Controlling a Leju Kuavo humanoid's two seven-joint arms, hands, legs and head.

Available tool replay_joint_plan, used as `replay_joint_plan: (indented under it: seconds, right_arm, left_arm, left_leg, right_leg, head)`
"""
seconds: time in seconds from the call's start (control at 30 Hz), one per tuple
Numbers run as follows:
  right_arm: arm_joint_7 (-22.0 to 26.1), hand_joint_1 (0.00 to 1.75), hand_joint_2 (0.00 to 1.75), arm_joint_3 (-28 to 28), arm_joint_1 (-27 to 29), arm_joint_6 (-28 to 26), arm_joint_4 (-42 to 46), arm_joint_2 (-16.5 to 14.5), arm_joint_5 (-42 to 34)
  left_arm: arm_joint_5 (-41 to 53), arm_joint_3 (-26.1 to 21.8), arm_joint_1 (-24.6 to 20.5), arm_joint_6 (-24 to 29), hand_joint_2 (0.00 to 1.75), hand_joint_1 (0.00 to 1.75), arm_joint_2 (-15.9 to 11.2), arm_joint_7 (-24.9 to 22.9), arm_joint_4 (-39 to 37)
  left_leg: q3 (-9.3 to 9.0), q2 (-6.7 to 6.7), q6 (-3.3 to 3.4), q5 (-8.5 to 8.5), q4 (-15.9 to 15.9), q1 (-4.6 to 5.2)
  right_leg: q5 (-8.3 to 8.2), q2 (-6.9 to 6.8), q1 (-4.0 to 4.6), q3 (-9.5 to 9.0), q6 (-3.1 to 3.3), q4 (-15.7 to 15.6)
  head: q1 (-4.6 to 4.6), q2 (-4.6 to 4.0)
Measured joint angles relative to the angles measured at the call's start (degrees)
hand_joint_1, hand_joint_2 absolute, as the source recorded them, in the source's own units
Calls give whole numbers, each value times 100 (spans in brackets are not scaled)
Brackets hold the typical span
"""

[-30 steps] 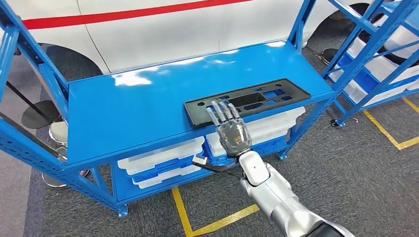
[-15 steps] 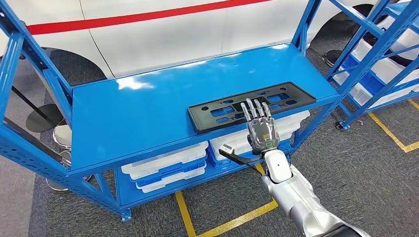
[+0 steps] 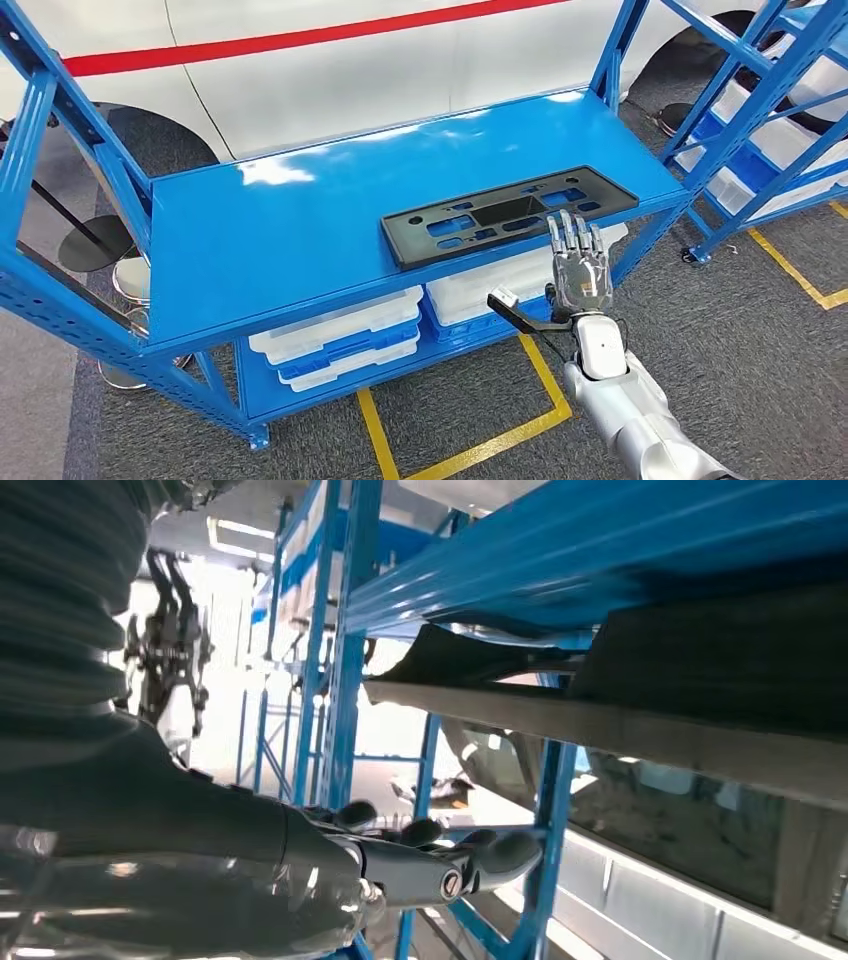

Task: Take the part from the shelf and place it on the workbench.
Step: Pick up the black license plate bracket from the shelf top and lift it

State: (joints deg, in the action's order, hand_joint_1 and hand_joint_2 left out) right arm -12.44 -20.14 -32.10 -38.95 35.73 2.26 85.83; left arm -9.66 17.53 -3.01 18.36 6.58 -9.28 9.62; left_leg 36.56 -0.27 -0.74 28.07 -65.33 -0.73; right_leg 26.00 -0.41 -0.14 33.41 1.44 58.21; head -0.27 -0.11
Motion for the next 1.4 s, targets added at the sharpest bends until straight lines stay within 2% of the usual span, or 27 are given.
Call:
replay_joint_plan:
  seconds: [0.03, 0.07, 0.13, 0.17, 0.23, 0.27, 0.3, 0.37, 0.43, 0.5, 0.57, 0.63, 0.7, 0.73, 0.77, 0.8, 0.87, 0.93, 1.03, 1.1, 1.13, 1.2, 1.23, 1.27, 1.3, 1.33, 1.4]
  right_arm:
    - [5, 0, 175, 64, 24, 0, 13, 23, -3]
    - [20, 0, 175, 173, 90, -1, 49, 60, 0]
    - [50, 0, 175, 370, 210, -2, 116, 128, 11]
    - [70, 0, 175, 448, 273, -2, 142, 149, 17]
    - [114, 0, 175, 528, 339, -2, 143, 158, 17]
    - [141, 0, 175, 559, 368, -2, 143, 159, 19]
    - [163, 0, 175, 587, 385, -2, 144, 159, 24]
    - [197, 0, 175, 643, 384, -2, 153, 159, 34]
    - [234, 0, 175, 691, 370, -2, 161, 156, 49]
    - [255, 0, 175, 710, 362, -2, 154, 152, 68]
    - [258, 0, 175, 717, 353, -2, 145, 131, 91]
    - [258, 0, 175, 727, 333, -2, 137, 94, 127]
    - [258, 0, 175, 741, 334, -2, 129, 65, 157]
    - [258, 0, 175, 746, 346, -2, 127, 55, 163]
    - [258, 0, 175, 749, 356, -2, 126, 44, 165]
    - [258, 0, 175, 751, 363, -2, 126, 33, 167]
    - [258, 0, 175, 753, 364, -2, 126, 14, 169]
    - [258, 0, 175, 757, 361, -2, 126, 0, 171]
    - [258, 0, 175, 768, 361, -2, 127, -9, 171]
    - [258, 0, 175, 774, 358, -2, 128, -15, 175]
    - [258, 0, 175, 782, 355, -2, 128, -15, 177]
    - [258, 0, 175, 802, 367, -2, 128, -14, 176]
    - [265, 0, 175, 812, 388, -2, 128, -14, 172]
    - [277, 0, 175, 822, 418, -2, 132, -14, 168]
    - [289, 0, 175, 835, 450, -2, 149, -14, 164]
    - [299, 0, 175, 851, 481, -2, 184, -10, 162]
    - [304, 0, 175, 900, 553, -2, 311, 8, 154]
  left_arm:
    - [4, 0, -6, 8, 0, 0, -1, -3, 0]
    - [25, 0, -13, 30, 0, 0, -8, -2, 0]
    - [62, 0, -26, 72, 0, 0, -22, 4, 0]
    - [78, 0, -27, 88, 0, 0, -29, 6, 0]
    - [75, 0, -17, 96, 0, 0, -34, -9, -1]
    - [73, 0, -12, 98, 0, 0, -37, -18, -1]
    - [70, 0, -11, 101, 0, 0, -39, -24, -1]
    - [67, 0, -17, 106, 0, 0, -40, -15, 0]
    - [66, 1, -25, 121, 0, 0, -43, 3, 0]
    - [63, 1, -26, 142, 0, 0, -44, 13, 0]
    - [61, 0, -26, 163, 0, 0, -46, 14, 0]
    - [58, 0, -28, 197, 0, 0, -50, 9, 0]
    - [51, 0, -19, 240, 0, 0, -53, 3, 0]
    - [46, 0, -10, 255, 0, 0, -55, 2, 0]
    - [42, 0, -1, 263, 0, 0, -56, 1, 0]
    - [32, 0, 4, 268, 0, 0, -57, 1, 0]
    - [13, 0, -1, 273, 0, 0, -60, 2, 0]
    - [-1, -1, -13, 277, 0, 0, -67, 3, 0]
    - [-9, -2, -11, 279, 0, 0, -71, 2, 0]
    - [-11, -2, -11, 283, 0, 0, -75, 3, 0]
    - [-15, -3, -16, 290, 0, 0, -76, 7, 0]
    - [-32, -8, -17, 307, 0, 0, -77, 24, 0]
    - [-41, -15, -13, 316, 0, 0, -77, 33, 0]
    - [-46, -22, -7, 320, 0, 0, -77, 38, 0]
    - [-46, -29, -4, 323, 0, 0, -77, 39, 0]
    - [-46, -33, -3, 322, 0, 0, -77, 38, 0]
    - [-45, -35, -7, 325, 0, 0, -77, 52, 0]
  left_leg:
    - [-112, -1, 35, -61, 229, 5]
    - [-214, 2, 114, -133, 459, -1]
    - [-246, 4, 270, -165, 590, -12]
    - [-243, 7, 317, -191, 616, -23]
    - [-235, 6, 319, -193, 616, -24]
    - [-236, 5, 318, -192, 615, -25]
    - [-239, 3, 315, -190, 614, -27]
    - [-250, 1, 290, -185, 615, -30]
    - [-245, -6, 227, -193, 620, -23]
    - [-235, -10, 148, -215, 643, -22]
    - [-207, -7, 83, -159, 595, -30]
    - [-34, -4, 59, 110, 192, -32]
    - [292, -4, 62, 465, -543, -31]
    - [423, -4, 63, 556, -834, -31]
    - [470, -4, 68, 541, -941, -30]
    - [404, -4, 81, 414, -816, -30]
    - [49, -2, 134, 54, -108, -19]
    - [-222, -3, 177, -106, 446, 2]
    - [-264, -3, 224, -126, 572, 18]
    - [-283, 5, 284, -176, 642, -4]
    - [-290, 9, 310, -199, 672, -20]
    - [-283, 9, 329, -211, 684, -21]
    - [-280, 8, 329, -210, 683, -22]
    - [-280, 7, 327, -209, 683, -23]
    - [-284, 5, 323, -206, 682, -25]
    - [-292, 4, 316, -201, 681, -27]
    - [-307, -1, 282, -190, 681, -23]
  right_leg:
    - [24, 3, 8, 23, -29, 47]
    - [101, 11, 8, 76, -96, 155]
    - [397, 30, -3, 310, -236, 635]
    - [596, 36, -26, 477, -298, 1003]
    - [809, 35, -66, 752, -346, 1600]
    - [762, 35, -85, 770, -358, 1637]
    - [615, 34, -102, 683, -363, 1452]
    - [239, 38, -118, 295, -355, 669]
    - [71, 48, -86, 50, -317, 134]
    - [66, 56, -44, 45, -262, 61]
    - [31, 48, -64, 28, -174, 11]
    - [-3, 29, -75, 2, -80, -45]
    - [-3, 16, -39, 2, -34, -47]
    - [1, 13, -23, 3, -24, -40]
    - [6, 14, -9, 5, -17, -29]
    - [15, 19, 0, 5, -14, -10]
    - [48, 30, 10, 8, -24, 44]
    - [82, 35, 31, 38, -66, 113]
    - [76, 41, 30, 69, -153, 123]
    - [172, 44, 12, 114, -220, 229]
    - [305, 45, -3, 205, -259, 432]
    - [658, 44, -42, 529, -339, 1134]
    - [776, 43, -61, 689, -369, 1465]
    - [788, 42, -80, 774, -391, 1631]
    - [683, 41, -96, 745, -402, 1562]
    - [488, 40, -109, 606, -404, 1267]
    - [134, 39, -105, 214, -377, 447]
  head:
    - [4, 0]
    - [9, 0]
    - [18, 0]
    - [17, 0]
    - [17, 0]
    - [17, 0]
    - [16, 0]
    - [16, 0]
    - [15, 0]
    - [14, 0]
    - [13, 0]
    - [8, 0]
    - [5, 0]
    - [6, 0]
    - [5, 0]
    - [5, 0]
    - [5, 0]
    - [7, 0]
    - [7, 0]
    - [12, 0]
    - [15, 0]
    - [18, 0]
    - [18, 0]
    - [18, 0]
    - [18, 0]
    - [18, 0]
    - [18, 0]
